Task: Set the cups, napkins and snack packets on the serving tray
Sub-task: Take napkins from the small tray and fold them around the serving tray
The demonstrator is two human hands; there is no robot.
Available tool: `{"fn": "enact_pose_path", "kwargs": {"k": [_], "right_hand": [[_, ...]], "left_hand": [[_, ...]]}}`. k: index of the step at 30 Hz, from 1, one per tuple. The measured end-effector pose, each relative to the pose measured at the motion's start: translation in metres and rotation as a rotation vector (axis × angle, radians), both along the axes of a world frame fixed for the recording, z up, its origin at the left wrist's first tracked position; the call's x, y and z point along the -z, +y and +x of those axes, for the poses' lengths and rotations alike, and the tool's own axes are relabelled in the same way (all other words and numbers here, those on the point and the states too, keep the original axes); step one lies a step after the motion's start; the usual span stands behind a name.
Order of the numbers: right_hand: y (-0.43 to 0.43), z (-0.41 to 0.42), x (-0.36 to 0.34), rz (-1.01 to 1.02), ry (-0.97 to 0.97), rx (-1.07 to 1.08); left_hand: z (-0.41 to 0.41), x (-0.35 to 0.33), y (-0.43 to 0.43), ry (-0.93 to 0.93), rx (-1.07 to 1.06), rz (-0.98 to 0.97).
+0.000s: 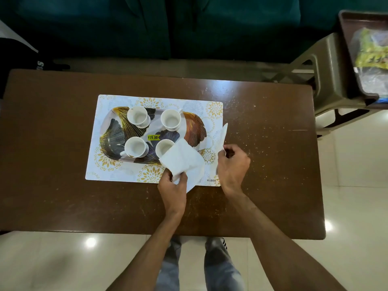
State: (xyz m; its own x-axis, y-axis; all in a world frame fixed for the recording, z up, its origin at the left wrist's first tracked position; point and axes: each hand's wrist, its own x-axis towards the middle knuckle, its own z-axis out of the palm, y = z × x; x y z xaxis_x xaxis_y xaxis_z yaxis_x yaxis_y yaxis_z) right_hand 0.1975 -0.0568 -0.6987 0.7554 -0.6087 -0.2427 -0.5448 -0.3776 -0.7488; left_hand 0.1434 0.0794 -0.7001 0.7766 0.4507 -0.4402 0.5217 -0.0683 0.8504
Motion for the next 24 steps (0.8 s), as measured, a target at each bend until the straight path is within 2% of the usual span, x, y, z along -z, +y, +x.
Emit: {"fn": "enact_pose_path", "kwargs": {"k": [3,5,9,14,17,19,22,24], "right_hand": [[-0.001,0.007,0.002,-0.148,-0.028,-0.063],[-0.001,0.009,0.011,-0.221,0.016,-0.182],[0.003,0.001,0.037,-0.245,0.188,-0.493],[0.003,-0.009,0.047,-0.326,0.184,-0.636],[0.002,-0.004,0.048,-0.202,0.146,-0.662],[0.001,-0.001,0.044,-0.162,0.096,-0.605],[-0.002,-0.004,0.04,-0.264,0.093,-0.492],[-0.005,-0.009,0.042,-0.355,0.138,-0.574]], "left_hand": [[-0.012,-0.005,0.004,-0.049,0.03,0.08],[-0.017,-0.005,0.007,-0.08,0.06,0.146],[-0.024,0.0,0.012,-0.09,0.08,0.23],[-0.025,0.006,0.017,-0.086,0.079,0.263],[-0.024,0.006,0.015,-0.075,0.08,0.259],[-0.024,0.005,0.014,-0.071,0.079,0.256],[-0.022,0.005,0.014,-0.066,0.069,0.251],[-0.021,0.005,0.013,-0.064,0.071,0.258]]}}
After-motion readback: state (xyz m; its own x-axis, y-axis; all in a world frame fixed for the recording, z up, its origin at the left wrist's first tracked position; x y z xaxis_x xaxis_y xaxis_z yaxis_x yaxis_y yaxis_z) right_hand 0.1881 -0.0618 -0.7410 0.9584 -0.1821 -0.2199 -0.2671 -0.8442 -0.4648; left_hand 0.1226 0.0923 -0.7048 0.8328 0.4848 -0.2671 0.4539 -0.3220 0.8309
